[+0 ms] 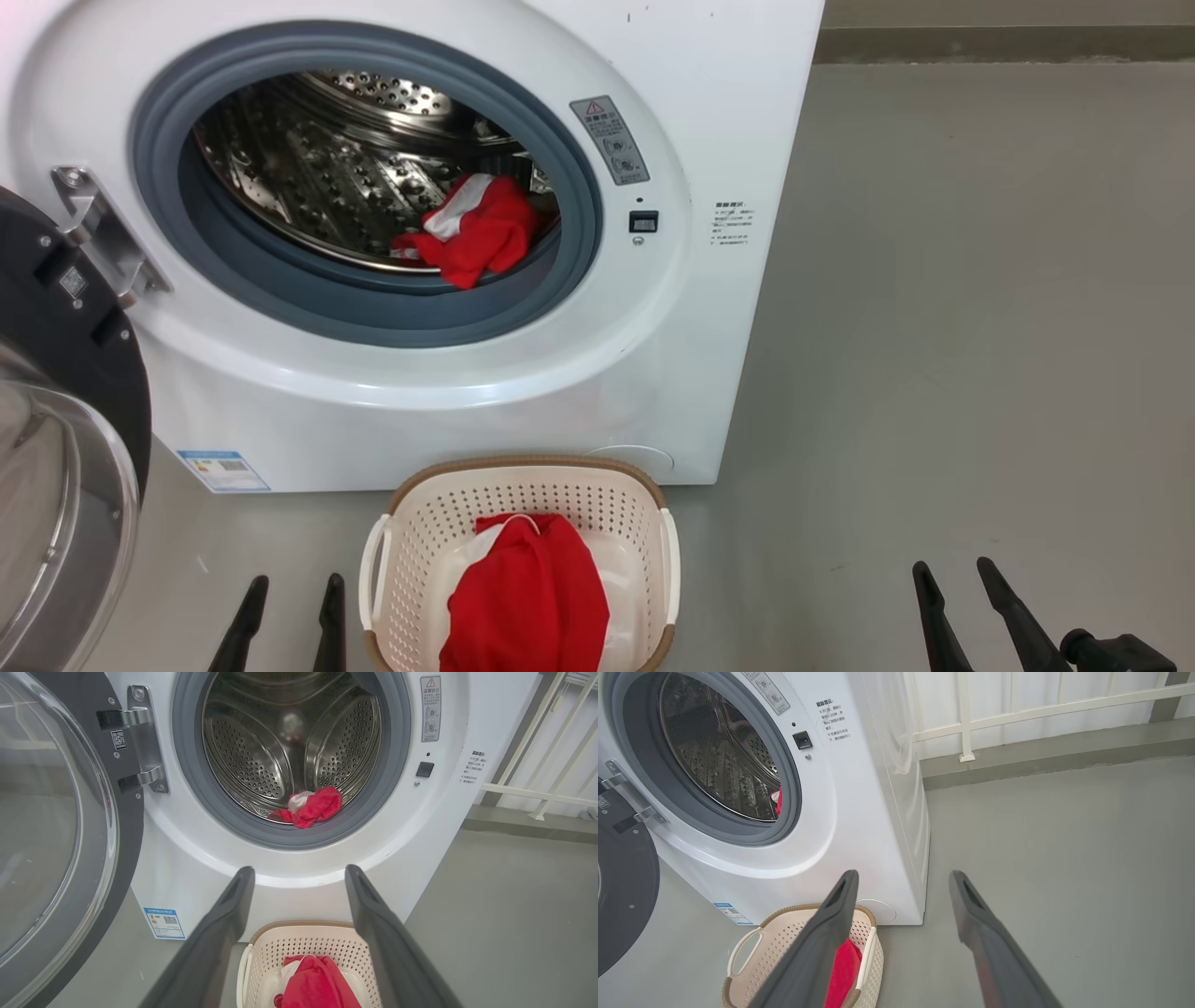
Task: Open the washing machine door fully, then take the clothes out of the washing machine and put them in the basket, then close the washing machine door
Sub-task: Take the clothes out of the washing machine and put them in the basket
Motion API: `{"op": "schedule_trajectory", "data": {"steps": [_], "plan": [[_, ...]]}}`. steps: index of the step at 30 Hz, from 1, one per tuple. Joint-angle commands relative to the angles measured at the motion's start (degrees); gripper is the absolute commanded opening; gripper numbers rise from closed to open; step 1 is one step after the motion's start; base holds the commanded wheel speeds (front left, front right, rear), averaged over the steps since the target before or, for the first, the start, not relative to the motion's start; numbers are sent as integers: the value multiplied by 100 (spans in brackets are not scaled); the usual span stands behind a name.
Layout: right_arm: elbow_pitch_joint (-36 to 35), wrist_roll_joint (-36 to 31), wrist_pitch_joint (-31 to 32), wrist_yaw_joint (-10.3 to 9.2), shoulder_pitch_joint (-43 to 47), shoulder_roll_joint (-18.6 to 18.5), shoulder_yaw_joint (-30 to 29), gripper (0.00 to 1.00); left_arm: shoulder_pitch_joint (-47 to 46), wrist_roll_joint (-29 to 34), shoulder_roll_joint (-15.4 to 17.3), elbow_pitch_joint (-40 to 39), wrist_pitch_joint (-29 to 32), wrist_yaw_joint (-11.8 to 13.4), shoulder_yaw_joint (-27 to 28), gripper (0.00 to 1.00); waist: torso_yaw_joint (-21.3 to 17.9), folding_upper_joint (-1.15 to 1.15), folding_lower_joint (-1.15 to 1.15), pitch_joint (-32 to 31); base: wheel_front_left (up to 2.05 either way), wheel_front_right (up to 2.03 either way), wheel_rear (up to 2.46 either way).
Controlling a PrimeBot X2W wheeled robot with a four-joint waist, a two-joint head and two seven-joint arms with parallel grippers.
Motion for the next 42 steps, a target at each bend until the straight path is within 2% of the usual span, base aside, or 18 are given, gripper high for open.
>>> {"op": "schedule_trajectory", "data": {"steps": [1, 11, 18, 23, 27, 34, 42], "plan": [[-145, 57, -37, 28, -90, -92, 121, 100, -71, 40, 17, -163, -47, -31, 209, 100, -6, 0, 0, 8, 0, 0, 0], [-167, 37, -37, 28, -195, -88, 128, 100, -155, 13, 5, -168, -47, -31, 191, 100, -44, 0, 0, 138, 0, 0, 0], [-199, 11, -37, 28, -419, -47, 173, 100, -759, -143, 8, 94, -47, -31, -122, 100, -91, 0, 0, 501, 0, 0, 0], [-223, -1, -37, 28, -604, -18, 225, 100, -1500, -309, 185, 496, -47, -31, -403, 100, -156, 0, 0, 850, 0, 0, 0], [-237, -37, -37, 28, -869, -3, 327, 100, -2597, -442, 504, 1033, -47, -31, -726, 100, -222, 0, 0, 1359, 0, 0, 0], [-326, 158, -37, 28, -1333, 1, 476, 100, -4536, -876, 963, 2245, -47, -31, -1235, 100, -460, 0, 0, 2148, 0, 0, 0], [-378, 357, -37, 28, -1642, 2, 670, 100, -6078, -1562, 1422, 3495, -47, -31, -1891, 100, -771, 0, 0, 2695, 0, 0, 0]]}}
